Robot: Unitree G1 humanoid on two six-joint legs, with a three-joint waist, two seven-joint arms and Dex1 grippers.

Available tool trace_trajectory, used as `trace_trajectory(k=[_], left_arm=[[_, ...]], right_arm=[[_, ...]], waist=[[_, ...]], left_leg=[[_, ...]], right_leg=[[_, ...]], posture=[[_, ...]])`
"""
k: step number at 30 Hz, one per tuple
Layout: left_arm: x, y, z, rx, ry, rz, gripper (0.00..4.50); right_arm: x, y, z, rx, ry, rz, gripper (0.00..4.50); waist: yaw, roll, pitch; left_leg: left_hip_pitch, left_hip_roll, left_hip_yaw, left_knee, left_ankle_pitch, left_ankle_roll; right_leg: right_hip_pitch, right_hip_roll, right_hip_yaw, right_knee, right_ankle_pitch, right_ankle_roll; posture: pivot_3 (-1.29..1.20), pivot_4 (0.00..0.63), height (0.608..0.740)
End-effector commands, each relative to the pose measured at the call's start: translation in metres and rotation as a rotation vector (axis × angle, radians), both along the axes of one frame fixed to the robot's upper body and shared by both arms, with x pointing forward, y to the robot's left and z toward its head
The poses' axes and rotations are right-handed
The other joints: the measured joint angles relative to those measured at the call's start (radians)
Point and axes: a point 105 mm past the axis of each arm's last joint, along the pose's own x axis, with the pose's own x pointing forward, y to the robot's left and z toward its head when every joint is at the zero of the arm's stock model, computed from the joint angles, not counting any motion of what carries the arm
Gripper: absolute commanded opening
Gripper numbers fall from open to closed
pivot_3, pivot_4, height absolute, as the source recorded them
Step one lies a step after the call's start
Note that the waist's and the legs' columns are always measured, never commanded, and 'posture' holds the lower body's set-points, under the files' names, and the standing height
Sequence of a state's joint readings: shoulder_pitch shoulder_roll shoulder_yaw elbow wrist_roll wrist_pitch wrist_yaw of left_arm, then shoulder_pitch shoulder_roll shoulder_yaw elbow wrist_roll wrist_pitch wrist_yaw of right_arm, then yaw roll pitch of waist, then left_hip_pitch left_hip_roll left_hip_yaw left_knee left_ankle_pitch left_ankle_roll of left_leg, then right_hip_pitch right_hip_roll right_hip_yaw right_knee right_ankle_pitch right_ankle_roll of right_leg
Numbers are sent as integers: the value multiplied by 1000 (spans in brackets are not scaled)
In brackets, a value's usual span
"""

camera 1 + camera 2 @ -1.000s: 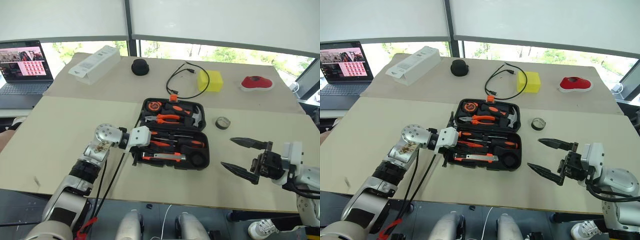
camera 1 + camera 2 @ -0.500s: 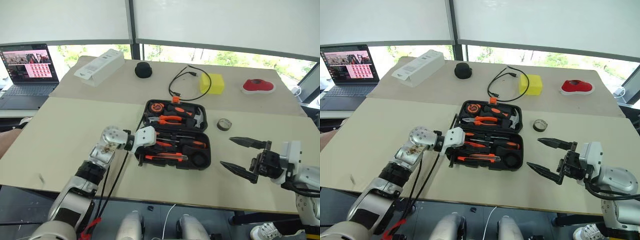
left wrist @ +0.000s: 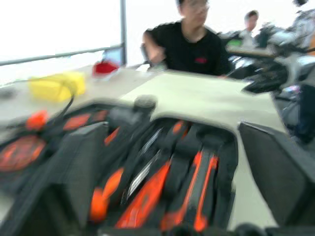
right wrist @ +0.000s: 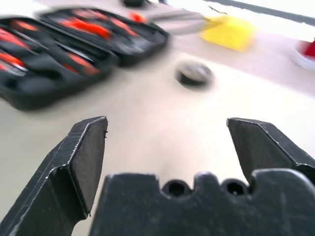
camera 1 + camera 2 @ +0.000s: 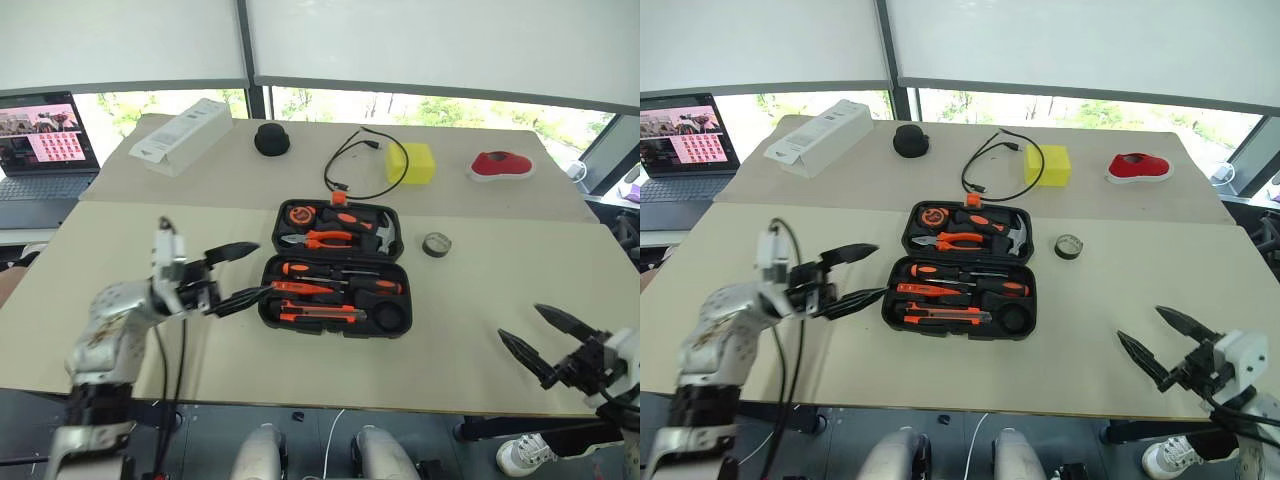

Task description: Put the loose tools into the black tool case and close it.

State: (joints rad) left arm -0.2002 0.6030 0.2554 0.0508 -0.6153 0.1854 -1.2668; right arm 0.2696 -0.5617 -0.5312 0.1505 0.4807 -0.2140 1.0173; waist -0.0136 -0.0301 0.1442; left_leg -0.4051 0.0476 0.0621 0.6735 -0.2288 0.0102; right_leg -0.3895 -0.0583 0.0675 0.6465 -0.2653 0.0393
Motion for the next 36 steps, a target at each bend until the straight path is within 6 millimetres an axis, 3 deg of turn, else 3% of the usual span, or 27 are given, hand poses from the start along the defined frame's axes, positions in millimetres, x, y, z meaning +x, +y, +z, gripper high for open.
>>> trace_trajectory(k=[1, 5, 8, 11, 15, 18, 24, 25, 28, 36], left_arm=[[-5, 13, 1, 10, 0, 21, 4432], [-7, 10, 5, 11, -11, 8, 4432], [-9, 0, 8, -2, 7, -58, 4432], [-10, -16, 14, -18, 12, -119, 4432], [-7, -34, 15, -17, -17, -158, 4432], [-6, -41, 13, -9, -18, -169, 4432], [-8, -47, 13, 4, -22, -182, 4432], [-8, -47, 13, 8, -23, -182, 4500], [-9, -43, 13, 21, -26, -175, 4500], [-10, -38, 13, 40, -30, -179, 4500]], right_arm=[[15, -1, 17, -67, -54, 0, 4500], [46, 5, 38, -118, -32, 45, 4500], [85, 6, 40, -281, 146, 39, 4500], [123, 21, 62, -384, 172, 107, 4500], [160, 49, 70, -496, 244, 238, 4500], [179, 62, 69, -561, 303, 281, 4500], [193, 76, 56, -637, 410, 348, 4500], [194, 78, 54, -642, 429, 360, 3956], [198, 83, 52, -664, 434, 365, 3169], [203, 84, 58, -691, 381, 367, 346]], waist=[[-1, 0, 0], [-5, 1, 1], [-4, 1, 1], [-9, 2, 2], [-8, 2, 2], [-4, 1, 2], [1, 1, 2], [0, 1, 2], [-4, 1, 3], [-5, 2, 3]], left_leg=[[0, 0, 0, 0, 0, 0], [1, 0, 2, 1, 0, 0], [1, 0, 2, 1, 0, 0], [-1, 0, 4, 1, 0, 0], [-1, 0, 5, -1, 0, 0], [-4, 0, 7, -4, 0, 0], [-18, -2, 8, -5, 0, 0], [-20, -2, 8, -5, 0, 0], [-20, -2, 8, -5, 0, 0], [-19, -2, 9, -5, 1, -1]], right_leg=[[0, 0, 1, 0, 0, 0], [0, -1, 2, 0, 0, 0], [-1, 1, 2, 0, 0, 0], [-4, 0, 3, 0, 1, -2], [-4, 3, 2, 0, 1, -2], [-8, 2, 2, -1, 1, -2], [-21, 0, 1, -1, 1, -2], [-23, -1, 1, -1, 1, -1], [-24, -1, 1, 0, 1, -1], [-24, 0, 1, 1, 2, -1]], posture=[[0, 150, 740], [0, 150, 740], [0, 150, 740], [0, 150, 740], [0, 150, 740], [0, 150, 740], [0, 150, 740], [0, 150, 740], [0, 150, 740], [0, 150, 740]])
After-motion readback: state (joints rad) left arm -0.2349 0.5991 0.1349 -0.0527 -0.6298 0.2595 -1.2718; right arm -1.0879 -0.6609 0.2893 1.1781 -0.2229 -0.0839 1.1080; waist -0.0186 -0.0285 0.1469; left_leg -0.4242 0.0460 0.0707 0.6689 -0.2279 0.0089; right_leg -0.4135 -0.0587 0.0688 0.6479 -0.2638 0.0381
